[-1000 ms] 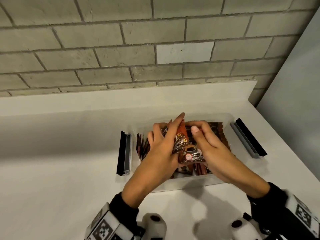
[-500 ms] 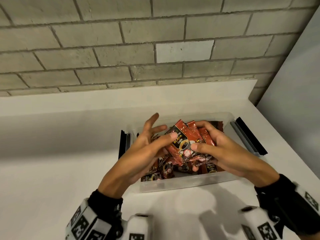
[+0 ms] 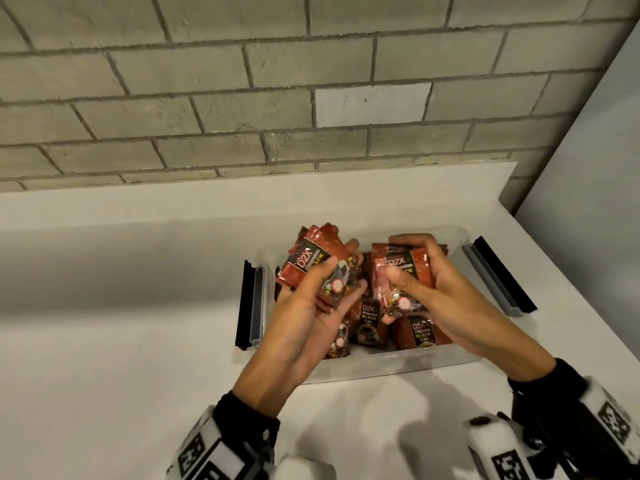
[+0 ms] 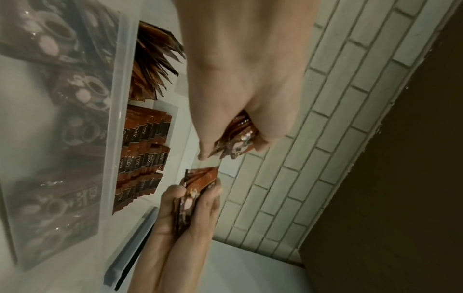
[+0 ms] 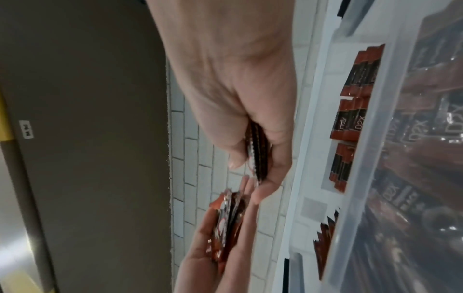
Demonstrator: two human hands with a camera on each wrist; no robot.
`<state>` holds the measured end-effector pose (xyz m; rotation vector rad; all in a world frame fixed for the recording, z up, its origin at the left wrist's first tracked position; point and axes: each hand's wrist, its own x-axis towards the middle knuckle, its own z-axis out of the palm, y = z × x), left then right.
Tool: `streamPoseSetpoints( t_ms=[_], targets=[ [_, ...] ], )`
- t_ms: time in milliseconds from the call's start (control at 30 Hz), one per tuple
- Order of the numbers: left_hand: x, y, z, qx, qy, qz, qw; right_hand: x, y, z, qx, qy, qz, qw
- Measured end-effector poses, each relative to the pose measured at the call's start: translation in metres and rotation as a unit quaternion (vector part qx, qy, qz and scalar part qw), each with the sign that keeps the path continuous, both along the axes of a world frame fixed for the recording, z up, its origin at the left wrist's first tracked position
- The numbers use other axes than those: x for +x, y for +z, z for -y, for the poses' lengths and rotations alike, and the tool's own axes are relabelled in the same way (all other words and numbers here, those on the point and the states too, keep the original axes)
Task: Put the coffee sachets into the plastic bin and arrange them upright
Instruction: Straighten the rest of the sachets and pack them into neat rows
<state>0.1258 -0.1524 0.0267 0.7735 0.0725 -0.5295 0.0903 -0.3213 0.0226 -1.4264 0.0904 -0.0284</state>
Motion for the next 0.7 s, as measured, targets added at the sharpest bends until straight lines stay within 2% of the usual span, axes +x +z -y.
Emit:
streamPoseSetpoints(
  t_ms=[100,200,333,400,533,633,700],
  targets=[
    [0.003,-0.003,-0.003,0.018,0.011,0.02,1.0,0.002,0.004,0.008,0.051,-0.042,0.009,0.998],
    [0.003,-0.006,-0.002,0.07,0.003,0.028,0.997,0.001,0.012,0.009,0.097,-0.018,-0.015,0.995],
    [0.001,-0.009,0.001,0.165,-0.041,0.051,0.984,0.002,0.017,0.001,0.039,0.034,-0.052,0.997],
    [0.001,-0.008,0.0,0.183,-0.055,0.053,0.98,0.004,0.016,0.001,0.027,0.044,-0.07,0.996],
    [0.001,-0.005,-0.008,0.182,-0.095,0.065,0.977,0.004,0.012,0.005,0.015,0.061,-0.103,0.993],
    [0.004,-0.005,-0.014,0.125,-0.095,0.006,0.988,0.003,0.009,0.009,0.016,0.059,-0.125,0.99],
    [0.006,-0.005,-0.016,0.125,-0.085,0.007,0.988,0.003,0.007,0.01,0.014,0.061,-0.135,0.989]
  ],
)
